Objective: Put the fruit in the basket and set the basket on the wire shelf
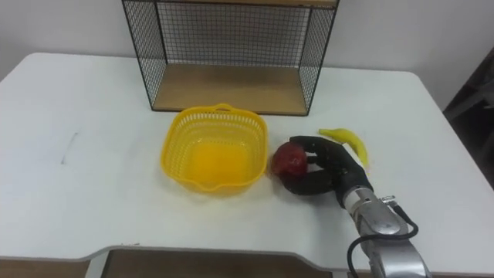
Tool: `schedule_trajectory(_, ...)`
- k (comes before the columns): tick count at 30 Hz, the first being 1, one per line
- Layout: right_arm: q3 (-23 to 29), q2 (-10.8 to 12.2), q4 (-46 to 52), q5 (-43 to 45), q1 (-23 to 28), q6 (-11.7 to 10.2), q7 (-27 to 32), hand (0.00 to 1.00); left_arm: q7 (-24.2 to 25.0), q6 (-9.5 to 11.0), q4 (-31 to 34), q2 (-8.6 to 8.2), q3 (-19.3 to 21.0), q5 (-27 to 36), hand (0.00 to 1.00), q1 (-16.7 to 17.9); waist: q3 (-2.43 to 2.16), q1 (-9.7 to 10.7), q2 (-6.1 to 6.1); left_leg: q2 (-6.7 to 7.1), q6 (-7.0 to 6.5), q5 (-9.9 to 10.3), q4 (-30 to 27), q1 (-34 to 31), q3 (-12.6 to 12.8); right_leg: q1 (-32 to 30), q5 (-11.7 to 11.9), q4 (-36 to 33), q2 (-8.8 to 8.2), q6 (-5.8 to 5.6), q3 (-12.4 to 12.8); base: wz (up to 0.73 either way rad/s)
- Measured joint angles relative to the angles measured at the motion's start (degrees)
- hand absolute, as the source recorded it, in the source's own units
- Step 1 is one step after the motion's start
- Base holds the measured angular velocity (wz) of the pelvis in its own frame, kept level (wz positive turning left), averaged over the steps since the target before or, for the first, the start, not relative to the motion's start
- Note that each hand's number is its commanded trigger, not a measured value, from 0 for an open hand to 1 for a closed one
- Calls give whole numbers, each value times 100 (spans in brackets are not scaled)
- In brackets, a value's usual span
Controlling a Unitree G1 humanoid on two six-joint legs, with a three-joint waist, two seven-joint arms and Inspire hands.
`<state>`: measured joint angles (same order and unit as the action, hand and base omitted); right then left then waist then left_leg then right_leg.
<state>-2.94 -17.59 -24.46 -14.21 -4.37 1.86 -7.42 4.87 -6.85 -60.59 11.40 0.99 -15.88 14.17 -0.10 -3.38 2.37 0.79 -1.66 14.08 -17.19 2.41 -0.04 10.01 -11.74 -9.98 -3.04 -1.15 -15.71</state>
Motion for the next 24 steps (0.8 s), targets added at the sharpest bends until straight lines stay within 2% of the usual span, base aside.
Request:
schedule_trajectory(4,72,0,87,-389,-16,-5,152,100,-3,27,0,-6,3,3,0,30,6,17,51,1,1,-1,46,48,2,37,1,13,5,0,8,0)
schedule_trajectory(7,169,0,157,-400,-22,-6,291,100,-3,98,-10,-10,1,0,0,59,29,5,71,2,1,-1,83,112,9,98,0,32,5,-1,5,0)
schedule_trajectory(10,239,-2,740,-375,-20,-5,485,100,-3,104,-21,-26,2,1,0,121,48,19,39,-3,2,-2,131,136,54,87,0,40,7,-1,45,-5)
schedule_trajectory(13,287,-6,1490,-380,-20,-13,671,100,-3,103,-22,-38,72,5,0,144,47,17,31,-1,3,-2,156,148,66,81,-1,48,9,-4,67,-4)
schedule_trajectory(16,295,-7,1941,-390,-36,-160,728,100,-2,103,-14,-49,97,2,0,136,46,7,26,-2,3,-2,156,155,60,82,-1,33,8,-4,71,0)
schedule_trajectory(22,295,-7,2145,-334,-103,-172,727,100,-2,110,10,-79,106,-2,0,94,30,-10,24,-6,3,-2,155,135,46,65,0,20,9,-5,64,0)
schedule_trajectory(24,295,-31,2210,-313,-156,-172,735,100,-2,111,27,-79,108,2,0,88,9,-9,11,-9,4,-3,148,89,61,3,1,3,9,-3,69,-4)
